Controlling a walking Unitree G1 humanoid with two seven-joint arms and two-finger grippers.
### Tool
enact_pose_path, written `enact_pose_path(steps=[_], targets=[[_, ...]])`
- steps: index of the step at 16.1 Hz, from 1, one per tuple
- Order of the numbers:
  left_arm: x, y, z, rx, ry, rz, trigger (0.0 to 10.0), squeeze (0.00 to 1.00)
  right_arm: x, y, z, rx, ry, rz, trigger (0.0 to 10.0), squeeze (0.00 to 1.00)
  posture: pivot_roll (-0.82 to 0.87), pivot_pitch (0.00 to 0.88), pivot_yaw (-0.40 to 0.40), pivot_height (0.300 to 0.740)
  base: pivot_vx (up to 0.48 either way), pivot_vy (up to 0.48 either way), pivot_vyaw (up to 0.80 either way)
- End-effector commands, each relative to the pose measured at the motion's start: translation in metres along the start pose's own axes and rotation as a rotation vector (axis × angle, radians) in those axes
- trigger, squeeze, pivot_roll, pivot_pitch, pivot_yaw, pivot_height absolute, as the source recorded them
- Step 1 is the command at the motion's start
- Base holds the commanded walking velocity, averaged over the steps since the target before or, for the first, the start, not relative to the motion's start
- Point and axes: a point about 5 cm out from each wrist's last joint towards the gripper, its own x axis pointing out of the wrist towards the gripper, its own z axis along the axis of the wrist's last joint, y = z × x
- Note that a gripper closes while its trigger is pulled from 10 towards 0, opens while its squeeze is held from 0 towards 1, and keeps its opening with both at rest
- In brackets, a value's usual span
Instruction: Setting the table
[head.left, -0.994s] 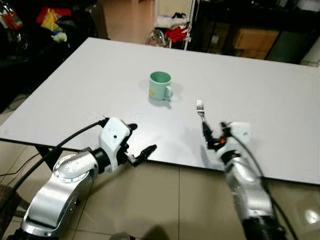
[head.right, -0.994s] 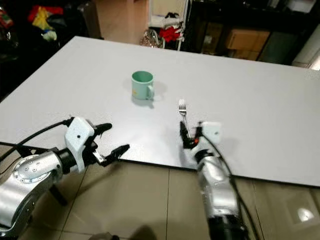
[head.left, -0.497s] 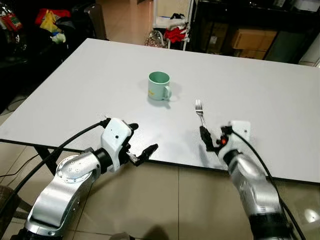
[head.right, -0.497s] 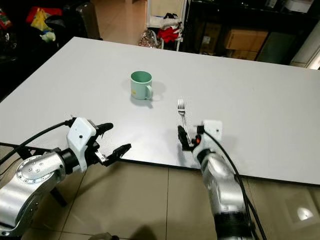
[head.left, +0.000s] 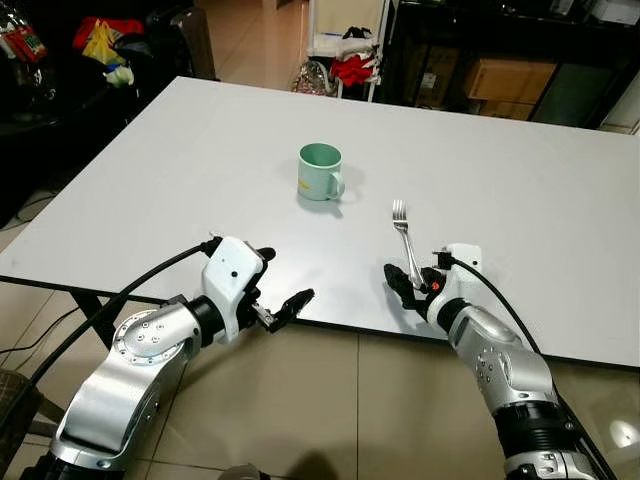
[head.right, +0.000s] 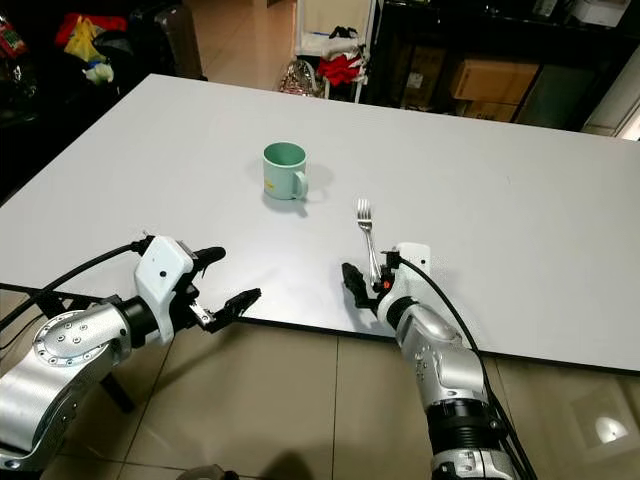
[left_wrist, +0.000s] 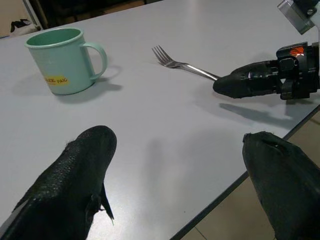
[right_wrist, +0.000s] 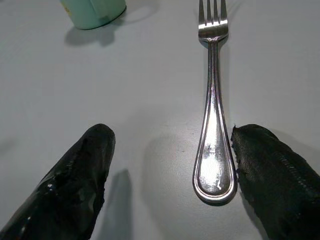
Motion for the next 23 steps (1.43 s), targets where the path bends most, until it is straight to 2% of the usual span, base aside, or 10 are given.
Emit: enact_pose_path(steps=[1,12,15,17,19,21,23], targets=[[0.000,0.000,0.002,0.015,-0.004,-0.010,10.0,0.00,0.001,-0.002,-0.005,0.016,0.038,0.006,10.0,0.00,0.10,0.000,-0.050,0.740,0.000,0.000,0.00],[0.003,0.003,0.004,0.024,-0.010,-0.013,10.0,0.00,0.004,0.011,0.000,0.018,0.010,0.108,10.0,0.00,0.10,0.000,-0.046,0.740,0.000,0.000,0.00],[0.004,0.003,0.004,0.025,-0.015,-0.013,10.0,0.00,0.004,0.010,0.001,0.013,0.005,0.097,10.0,0.00,0.10,0.000,-0.049,0.740,0.000,0.000,0.00],[0.003,0.001,0.005,0.024,-0.018,-0.014,10.0,0.00,-0.004,0.006,0.005,0.006,-0.020,0.070,10.0,0.00,0.11,0.000,-0.056,0.740,0.000,0.000,0.00],[0.000,-0.001,0.006,-0.016,-0.038,0.026,10.0,0.00,-0.026,0.001,0.014,-0.037,-0.086,0.035,10.0,0.00,0.12,0.000,-0.059,0.740,0.000,0.000,0.00],[-0.006,-0.004,0.008,-0.065,-0.078,0.121,10.0,0.00,-0.060,0.005,0.028,-0.097,-0.206,0.005,10.0,0.00,0.11,0.000,-0.047,0.740,0.000,0.000,0.00],[-0.010,-0.005,0.010,-0.061,-0.095,0.174,10.0,0.00,-0.076,0.013,0.033,-0.118,-0.265,0.005,10.0,0.00,0.11,0.000,-0.044,0.740,0.000,0.000,0.00]])
